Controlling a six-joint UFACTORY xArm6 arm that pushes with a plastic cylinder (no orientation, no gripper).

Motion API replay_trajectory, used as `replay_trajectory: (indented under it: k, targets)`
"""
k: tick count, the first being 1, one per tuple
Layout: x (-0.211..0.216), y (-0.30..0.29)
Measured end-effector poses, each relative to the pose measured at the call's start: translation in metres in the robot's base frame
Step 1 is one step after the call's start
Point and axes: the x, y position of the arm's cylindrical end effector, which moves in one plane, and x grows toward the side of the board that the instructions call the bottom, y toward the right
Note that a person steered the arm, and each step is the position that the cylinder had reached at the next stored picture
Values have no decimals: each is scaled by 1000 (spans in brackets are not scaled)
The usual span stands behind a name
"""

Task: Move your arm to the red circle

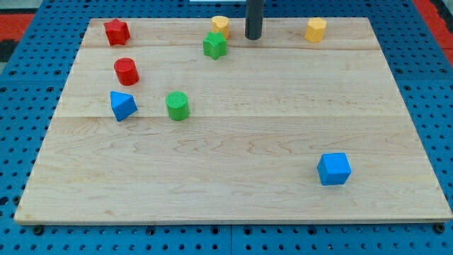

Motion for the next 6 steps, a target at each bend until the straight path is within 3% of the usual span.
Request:
replay_trajectory:
  k: [1, 2, 3, 5, 6]
  targets:
    - [21, -8]
    - [73, -7]
    - [106, -48]
    - [59, -163]
    - [59, -241]
